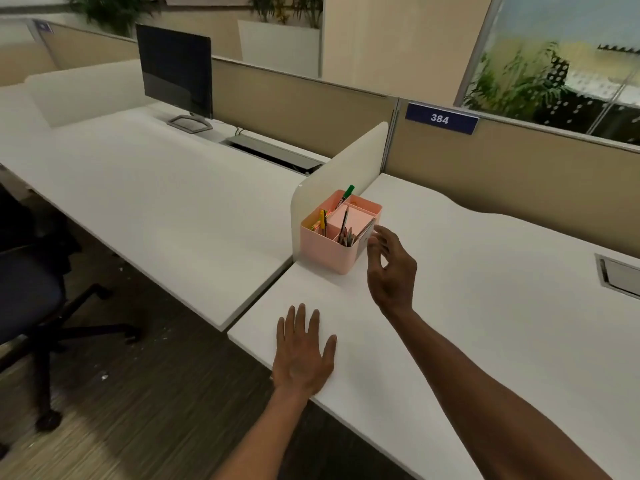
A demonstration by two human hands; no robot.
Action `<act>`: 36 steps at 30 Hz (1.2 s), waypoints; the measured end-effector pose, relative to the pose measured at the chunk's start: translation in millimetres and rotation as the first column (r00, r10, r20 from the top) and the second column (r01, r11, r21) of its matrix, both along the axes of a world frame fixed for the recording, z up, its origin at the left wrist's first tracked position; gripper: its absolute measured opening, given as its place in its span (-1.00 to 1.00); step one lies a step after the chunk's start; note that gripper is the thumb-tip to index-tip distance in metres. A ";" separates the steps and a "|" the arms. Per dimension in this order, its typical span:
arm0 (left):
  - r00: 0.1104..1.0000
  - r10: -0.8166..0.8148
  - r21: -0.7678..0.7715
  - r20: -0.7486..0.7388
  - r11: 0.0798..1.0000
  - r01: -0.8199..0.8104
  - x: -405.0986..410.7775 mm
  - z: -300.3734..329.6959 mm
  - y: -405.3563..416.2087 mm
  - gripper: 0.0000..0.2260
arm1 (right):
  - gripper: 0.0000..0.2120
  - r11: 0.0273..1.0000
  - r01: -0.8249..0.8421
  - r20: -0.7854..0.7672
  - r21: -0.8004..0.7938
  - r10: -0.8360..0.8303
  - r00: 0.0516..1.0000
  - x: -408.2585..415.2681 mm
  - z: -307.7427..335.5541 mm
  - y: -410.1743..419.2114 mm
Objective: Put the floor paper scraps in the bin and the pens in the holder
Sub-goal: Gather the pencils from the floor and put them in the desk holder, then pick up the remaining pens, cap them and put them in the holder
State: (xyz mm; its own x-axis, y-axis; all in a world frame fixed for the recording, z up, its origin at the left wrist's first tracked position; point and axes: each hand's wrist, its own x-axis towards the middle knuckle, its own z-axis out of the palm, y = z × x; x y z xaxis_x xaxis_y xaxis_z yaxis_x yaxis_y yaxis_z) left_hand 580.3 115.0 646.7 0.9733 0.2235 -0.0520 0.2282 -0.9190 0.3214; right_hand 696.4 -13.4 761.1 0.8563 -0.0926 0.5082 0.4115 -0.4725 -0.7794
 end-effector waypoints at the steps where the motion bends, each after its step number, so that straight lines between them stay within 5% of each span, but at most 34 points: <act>1: 1.000 -0.025 0.007 -0.016 1.000 0.025 -2.0 1.1 0.1 -0.35 | -0.69 0.999 -0.013 -0.014 -0.033 0.012 1.000 -8.9 2.7 -8.5; 5: 0.995 -0.076 -0.012 -0.061 0.997 0.075 -7.7 14.8 1.9 -0.37 | -0.58 0.965 -0.043 -0.077 -0.258 0.024 0.997 -45.2 13.1 -49.4; 11: 0.975 -0.073 -0.092 0.210 0.991 0.094 -30.9 77.4 -38.5 -0.37 | -0.43 0.867 0.036 -0.032 -0.496 -0.060 0.998 -98.0 26.4 -115.2; 21: 0.718 -0.272 0.101 0.641 0.957 0.272 -153.0 192.9 -108.8 -0.34 | -0.25 0.751 0.271 0.151 -0.601 -0.227 0.962 -261.8 74.7 -201.3; 29: 0.628 -0.338 0.148 0.701 0.930 0.336 -286.8 249.4 -169.7 -0.30 | -0.17 0.711 0.363 0.210 -0.602 -0.298 0.931 -425.0 116.0 -262.3; 36: 0.671 -0.438 0.128 0.598 0.879 0.459 -372.1 193.2 -208.1 -0.28 | -0.15 0.712 0.337 0.111 -0.616 -0.346 0.932 -532.3 60.8 -299.8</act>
State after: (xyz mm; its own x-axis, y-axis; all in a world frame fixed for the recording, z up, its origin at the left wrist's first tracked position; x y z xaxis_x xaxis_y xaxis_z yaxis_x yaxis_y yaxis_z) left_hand 208.1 -93.1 839.9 0.7861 -0.2395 0.5698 -0.4558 -0.8473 0.2727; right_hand 164.1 -313.2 821.9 0.8350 -0.0511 0.5479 0.1193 -0.9552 -0.2708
